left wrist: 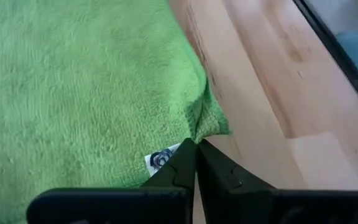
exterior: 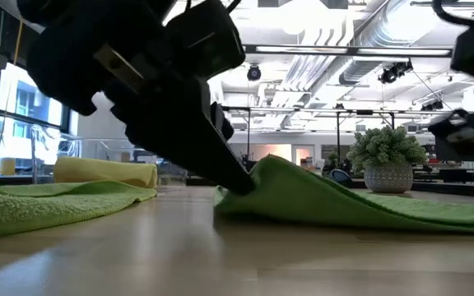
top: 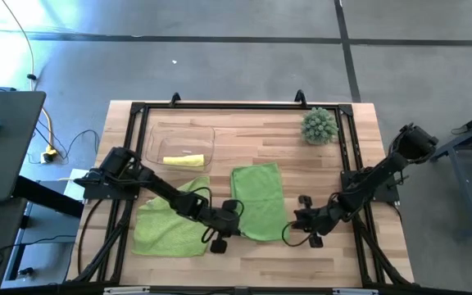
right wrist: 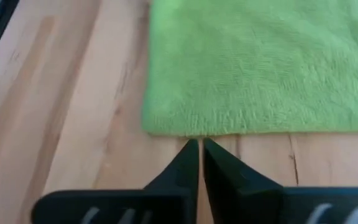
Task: Roll microfiber towels into tight, uniform cylinder then place into a basket
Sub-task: Roll the right green towel
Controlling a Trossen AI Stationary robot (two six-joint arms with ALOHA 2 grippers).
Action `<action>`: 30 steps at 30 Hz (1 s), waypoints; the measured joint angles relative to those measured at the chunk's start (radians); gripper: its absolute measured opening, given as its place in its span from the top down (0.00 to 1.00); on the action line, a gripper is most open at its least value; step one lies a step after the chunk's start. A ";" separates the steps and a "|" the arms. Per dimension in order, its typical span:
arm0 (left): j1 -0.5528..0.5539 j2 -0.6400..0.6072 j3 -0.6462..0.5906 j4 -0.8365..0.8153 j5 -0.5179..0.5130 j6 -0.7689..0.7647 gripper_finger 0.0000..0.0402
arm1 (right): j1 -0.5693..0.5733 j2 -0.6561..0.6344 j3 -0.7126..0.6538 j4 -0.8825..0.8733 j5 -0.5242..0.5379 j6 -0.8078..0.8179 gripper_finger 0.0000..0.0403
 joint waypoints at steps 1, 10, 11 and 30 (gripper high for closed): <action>-0.003 0.000 -0.004 0.006 -0.007 -0.021 1.00 | 0.000 0.000 0.010 0.000 -0.007 -0.034 0.93; -0.031 0.000 -0.015 -0.008 -0.062 -0.087 1.00 | -0.002 0.053 0.059 0.011 -0.018 -0.281 0.69; -0.032 0.000 -0.015 -0.008 -0.068 -0.089 1.00 | -0.002 0.065 0.059 0.011 -0.018 -0.303 0.68; -0.051 0.000 -0.015 -0.019 -0.086 -0.137 1.00 | 0.005 0.335 0.114 0.272 -0.029 -0.337 0.68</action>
